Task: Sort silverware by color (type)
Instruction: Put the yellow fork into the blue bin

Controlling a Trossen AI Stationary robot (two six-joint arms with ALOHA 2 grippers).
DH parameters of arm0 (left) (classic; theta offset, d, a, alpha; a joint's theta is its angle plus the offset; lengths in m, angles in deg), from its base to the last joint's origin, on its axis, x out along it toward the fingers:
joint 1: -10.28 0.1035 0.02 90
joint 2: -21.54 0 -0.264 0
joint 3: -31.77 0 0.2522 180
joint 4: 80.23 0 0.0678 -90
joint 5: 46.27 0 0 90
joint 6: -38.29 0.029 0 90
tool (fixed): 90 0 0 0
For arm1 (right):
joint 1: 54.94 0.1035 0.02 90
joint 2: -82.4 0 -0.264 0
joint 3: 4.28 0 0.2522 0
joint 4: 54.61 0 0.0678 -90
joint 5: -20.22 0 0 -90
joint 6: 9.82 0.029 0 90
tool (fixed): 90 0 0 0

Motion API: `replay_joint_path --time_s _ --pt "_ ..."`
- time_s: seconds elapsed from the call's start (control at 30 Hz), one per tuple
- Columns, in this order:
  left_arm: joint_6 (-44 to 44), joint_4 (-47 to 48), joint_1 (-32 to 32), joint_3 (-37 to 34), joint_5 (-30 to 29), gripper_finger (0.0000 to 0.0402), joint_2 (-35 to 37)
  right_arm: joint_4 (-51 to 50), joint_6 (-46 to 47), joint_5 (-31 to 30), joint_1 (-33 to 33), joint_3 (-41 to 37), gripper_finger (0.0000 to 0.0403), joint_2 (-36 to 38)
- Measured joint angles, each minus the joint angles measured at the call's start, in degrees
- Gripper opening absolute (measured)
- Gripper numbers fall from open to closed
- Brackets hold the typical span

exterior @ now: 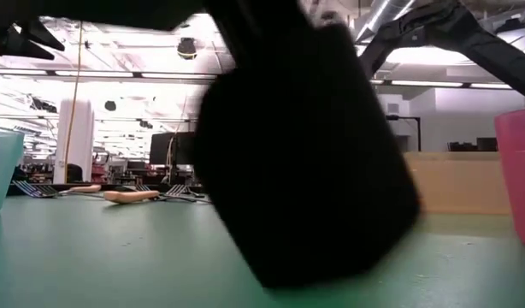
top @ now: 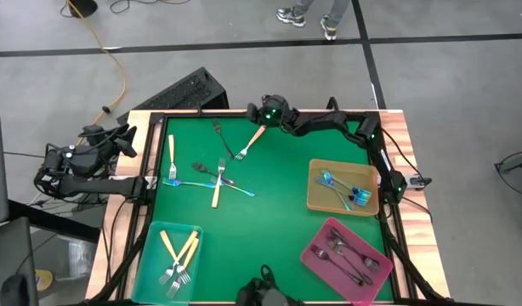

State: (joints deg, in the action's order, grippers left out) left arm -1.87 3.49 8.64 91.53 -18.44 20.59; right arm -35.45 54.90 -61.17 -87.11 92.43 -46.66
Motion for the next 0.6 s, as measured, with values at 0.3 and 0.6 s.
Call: replay_joint_path --time_s 0.3,0.6 --pt "-0.01 0.00 0.01 0.00 0.00 0.0158 0.00 -6.95 1.25 -12.83 0.55 5.52 0.0014 -0.57" --pt "0.02 0.00 0.01 0.00 0.02 0.0158 0.00 -5.31 5.62 -20.23 1.69 3.82 0.0015 -0.65"
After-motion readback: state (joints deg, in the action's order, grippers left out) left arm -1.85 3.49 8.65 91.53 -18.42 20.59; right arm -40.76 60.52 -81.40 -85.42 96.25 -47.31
